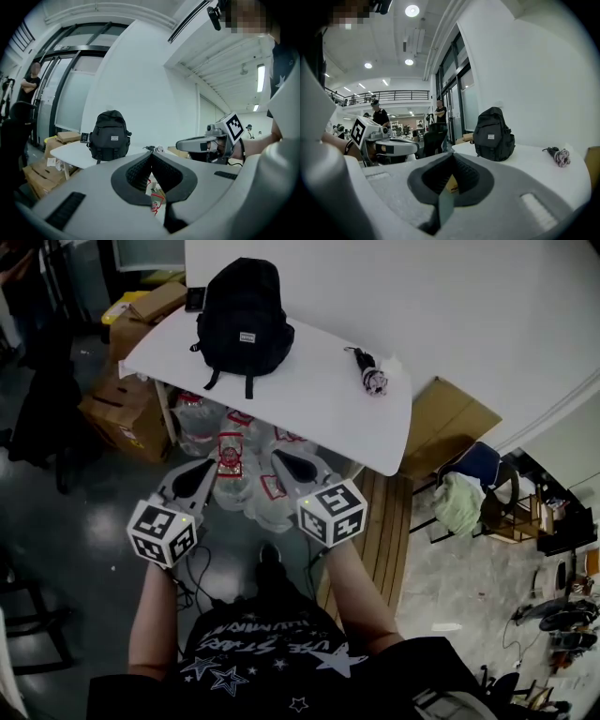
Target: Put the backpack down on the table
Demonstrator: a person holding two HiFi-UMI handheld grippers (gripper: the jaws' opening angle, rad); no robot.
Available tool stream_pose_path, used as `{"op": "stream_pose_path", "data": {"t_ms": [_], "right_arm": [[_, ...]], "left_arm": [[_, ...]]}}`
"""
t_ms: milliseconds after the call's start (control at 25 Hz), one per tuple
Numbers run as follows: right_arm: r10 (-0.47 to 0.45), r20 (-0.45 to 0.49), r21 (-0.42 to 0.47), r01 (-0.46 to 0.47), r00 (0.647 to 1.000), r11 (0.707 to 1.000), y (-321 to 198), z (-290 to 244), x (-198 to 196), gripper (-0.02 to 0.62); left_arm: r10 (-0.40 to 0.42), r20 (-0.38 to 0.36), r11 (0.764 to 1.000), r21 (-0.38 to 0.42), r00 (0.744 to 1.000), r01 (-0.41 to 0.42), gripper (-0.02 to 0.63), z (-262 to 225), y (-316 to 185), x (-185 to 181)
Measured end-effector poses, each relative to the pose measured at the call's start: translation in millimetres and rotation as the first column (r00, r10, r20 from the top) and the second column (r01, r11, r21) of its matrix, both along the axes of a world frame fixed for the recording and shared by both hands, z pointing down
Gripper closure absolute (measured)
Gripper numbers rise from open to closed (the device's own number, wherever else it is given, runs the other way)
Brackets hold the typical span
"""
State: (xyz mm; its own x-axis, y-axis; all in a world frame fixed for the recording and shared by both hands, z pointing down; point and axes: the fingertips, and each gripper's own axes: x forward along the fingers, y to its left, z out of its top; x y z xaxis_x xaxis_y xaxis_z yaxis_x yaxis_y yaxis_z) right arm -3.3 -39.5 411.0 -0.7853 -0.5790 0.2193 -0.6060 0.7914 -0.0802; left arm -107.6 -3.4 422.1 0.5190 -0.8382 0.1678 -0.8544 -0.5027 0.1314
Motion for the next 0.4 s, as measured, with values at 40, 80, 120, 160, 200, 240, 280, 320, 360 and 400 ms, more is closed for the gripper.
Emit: {"op": "stream_pose_path", "data": {"t_ms": [40,80,120,160,200,240,280,320,360,400], "right_arm": [[0.000,-0.001,0.000,0.000,1.000,1.000,5.0,-0.3,-1.6,0.595],[0.000,-0.001,0.001,0.000,1.000,1.000,9.7,-1.0,-3.0,0.595],[0.000,-0.001,0.002,0.000,1.000,1.000,14.2,-1.9,-4.3,0.595],[0.000,-0.001,0.003,0.000,1.000,1.000,18.4,-2.9,-5.2,0.595],[0.000,-0.001,0.004,0.000,1.000,1.000,22.3,-3.9,-5.7,0.595],[0.000,-0.001,0.005,0.000,1.000,1.000,26.0,-5.0,-5.8,0.595],[0.000,-0.001,0.005,0.000,1.000,1.000,29.7,-5.8,-5.7,0.595],[0.000,-0.001,0.005,0.000,1.000,1.000,33.3,-6.5,-5.4,0.595],[0.000,-0.001,0.005,0.000,1.000,1.000,37.1,-7.0,-5.0,0.595],[0.001,-0.001,0.004,-0.001,1.000,1.000,40.8,-7.4,-4.6,0.595]], "left_arm": [[-0.002,0.002,1.000,0.000,1.000,0.002,0.598,-0.5,4.5,-2.0],[-0.004,0.004,1.000,0.000,1.000,0.004,0.598,-1.3,8.8,-4.0],[-0.006,0.006,1.000,0.001,1.000,0.006,0.598,-2.6,12.7,-5.6],[-0.008,0.007,1.000,0.005,1.000,0.008,0.598,-4.5,16.4,-6.5],[-0.008,0.007,1.000,0.009,1.000,0.008,0.598,-6.6,19.8,-6.9],[-0.008,0.006,1.000,0.012,1.000,0.008,0.598,-8.8,23.3,-6.7],[-0.007,0.005,1.000,0.015,1.000,0.006,0.598,-10.6,26.7,-6.2],[-0.005,0.005,1.000,0.017,1.000,0.005,0.598,-12.0,30.3,-5.5],[-0.003,0.005,1.000,0.018,1.000,0.003,0.598,-13.0,34.0,-4.7],[-0.001,0.005,1.000,0.018,1.000,0.001,0.598,-13.9,37.7,-3.8]]}}
